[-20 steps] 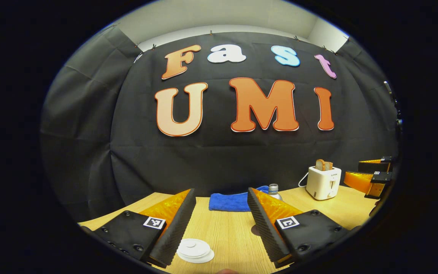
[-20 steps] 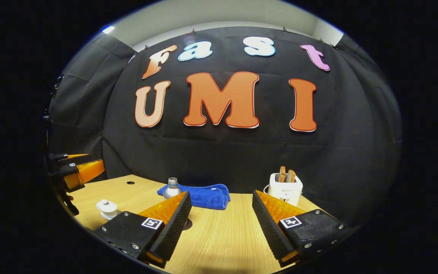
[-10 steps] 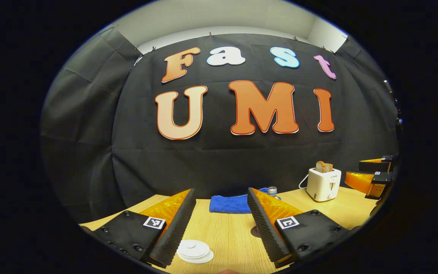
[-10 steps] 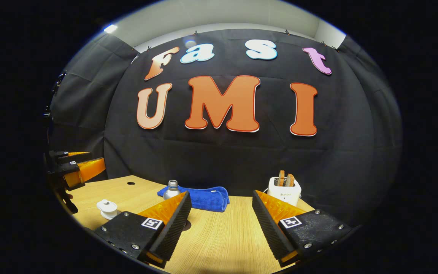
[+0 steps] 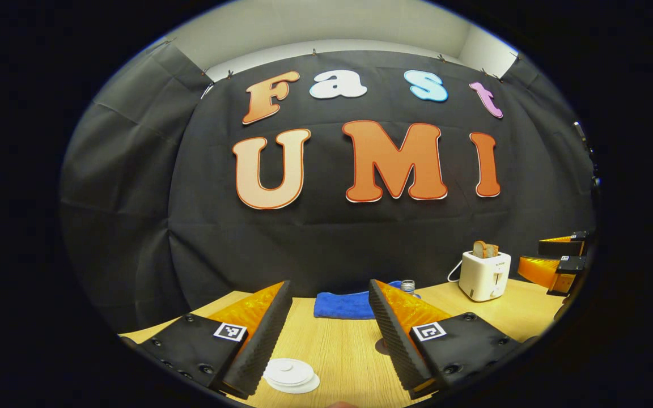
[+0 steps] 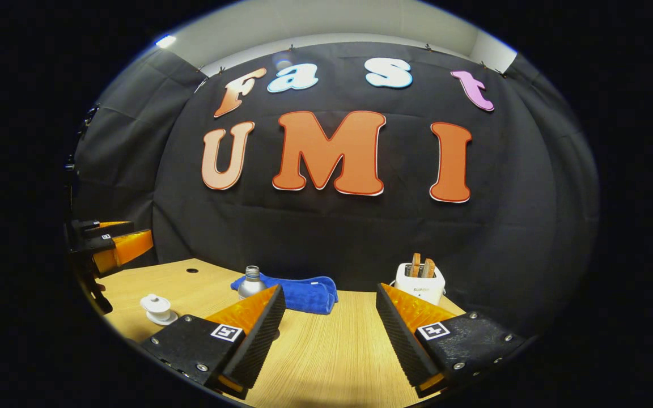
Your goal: Open the teacup lid with one hand, grasp the water bottle and pour water into the teacup with the other hand; after pouring, place the water bottle on the coaster and then close the teacup lid.
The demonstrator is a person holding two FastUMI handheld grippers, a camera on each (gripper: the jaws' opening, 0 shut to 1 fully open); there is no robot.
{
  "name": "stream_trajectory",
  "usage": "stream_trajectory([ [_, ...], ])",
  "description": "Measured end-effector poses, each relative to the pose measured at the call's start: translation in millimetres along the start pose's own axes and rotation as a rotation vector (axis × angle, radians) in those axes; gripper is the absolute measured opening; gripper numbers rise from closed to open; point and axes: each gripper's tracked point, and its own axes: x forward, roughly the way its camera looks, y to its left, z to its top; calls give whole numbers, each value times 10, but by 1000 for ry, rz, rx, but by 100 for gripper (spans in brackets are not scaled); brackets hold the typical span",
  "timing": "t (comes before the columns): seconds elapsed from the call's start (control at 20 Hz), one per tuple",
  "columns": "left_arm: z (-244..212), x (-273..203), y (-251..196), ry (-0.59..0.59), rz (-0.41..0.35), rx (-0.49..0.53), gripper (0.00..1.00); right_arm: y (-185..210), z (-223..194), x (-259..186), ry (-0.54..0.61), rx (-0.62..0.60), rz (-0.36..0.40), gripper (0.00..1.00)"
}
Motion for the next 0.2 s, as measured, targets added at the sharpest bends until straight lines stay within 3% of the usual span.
stream_trajectory([
  [0.2, -6, 11, 3, 1, 1, 1, 91, -2, 8, 0, 3, 6, 1, 96],
])
